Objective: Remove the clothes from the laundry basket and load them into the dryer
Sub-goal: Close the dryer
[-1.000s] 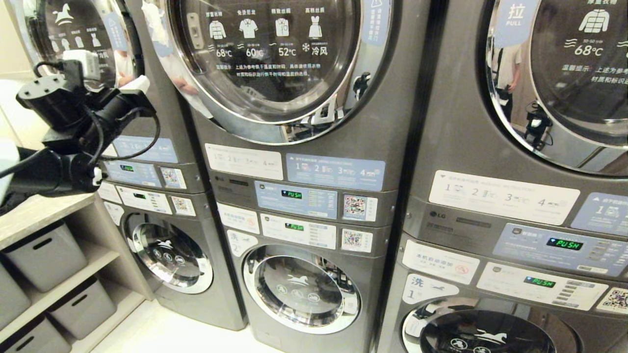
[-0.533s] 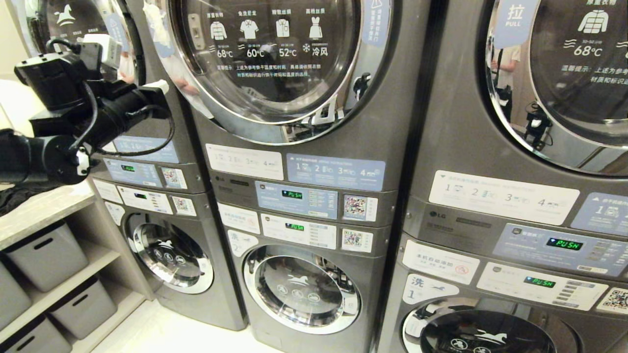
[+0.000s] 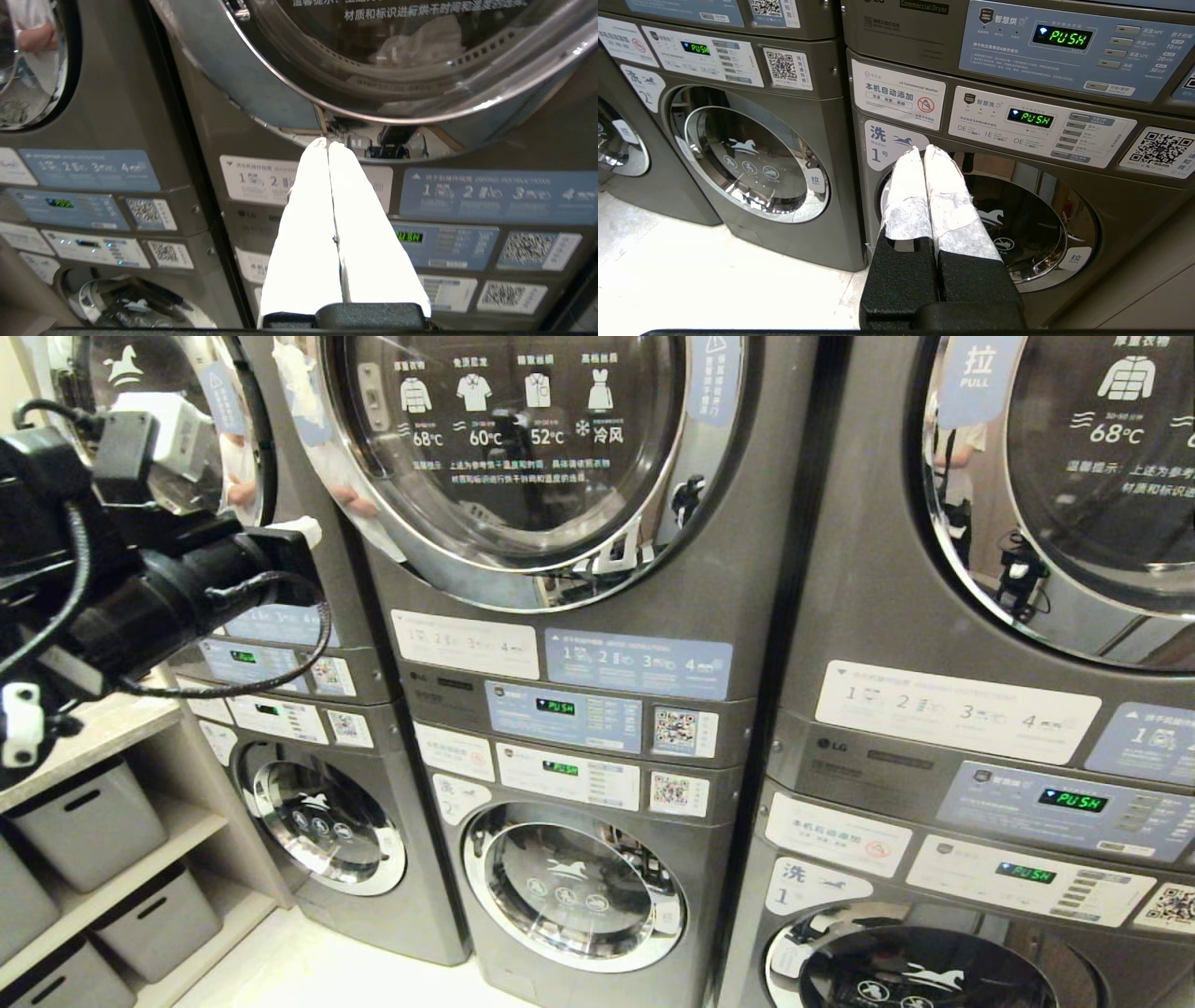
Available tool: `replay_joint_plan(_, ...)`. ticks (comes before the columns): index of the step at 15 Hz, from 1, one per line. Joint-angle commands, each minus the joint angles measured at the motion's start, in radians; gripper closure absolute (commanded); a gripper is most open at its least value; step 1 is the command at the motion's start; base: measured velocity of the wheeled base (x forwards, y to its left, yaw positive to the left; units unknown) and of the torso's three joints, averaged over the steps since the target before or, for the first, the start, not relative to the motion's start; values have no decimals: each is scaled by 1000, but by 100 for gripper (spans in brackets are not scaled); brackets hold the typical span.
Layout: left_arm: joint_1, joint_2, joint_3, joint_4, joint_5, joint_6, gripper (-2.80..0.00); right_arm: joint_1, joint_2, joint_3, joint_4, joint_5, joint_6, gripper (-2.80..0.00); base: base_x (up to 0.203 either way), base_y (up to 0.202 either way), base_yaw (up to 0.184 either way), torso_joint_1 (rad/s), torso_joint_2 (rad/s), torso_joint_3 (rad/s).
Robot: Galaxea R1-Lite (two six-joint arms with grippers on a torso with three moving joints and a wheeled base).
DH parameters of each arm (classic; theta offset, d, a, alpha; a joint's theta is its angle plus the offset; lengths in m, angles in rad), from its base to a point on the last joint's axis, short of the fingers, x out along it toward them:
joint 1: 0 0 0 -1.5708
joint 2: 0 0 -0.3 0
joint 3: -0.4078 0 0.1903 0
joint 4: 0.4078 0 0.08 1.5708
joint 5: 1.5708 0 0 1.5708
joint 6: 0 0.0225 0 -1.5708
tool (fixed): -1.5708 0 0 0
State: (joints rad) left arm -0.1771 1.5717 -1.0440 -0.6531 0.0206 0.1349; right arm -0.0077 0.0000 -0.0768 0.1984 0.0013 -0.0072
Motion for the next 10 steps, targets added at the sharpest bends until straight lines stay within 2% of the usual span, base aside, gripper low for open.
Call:
replay_joint_plan(1, -11, -119, 72, -2, 1, 8, 0, 0, 0, 0, 1, 0, 0, 0, 0, 0, 0, 0, 0, 0)
replay_joint_plan(4, -43, -187, 124, 16, 10, 54, 0, 0, 0, 0, 1, 0, 0, 0, 0, 0, 0, 0, 0, 0)
replay_joint_plan(7, -53, -256, 161, 94, 25, 58, 0, 0, 0, 0, 1, 0, 0, 0, 0, 0, 0, 0, 0, 0)
replay_joint_plan(10, -51, -286, 174, 98, 42, 57, 0, 0, 0, 0, 1, 0, 0, 0, 0, 0, 0, 0, 0, 0)
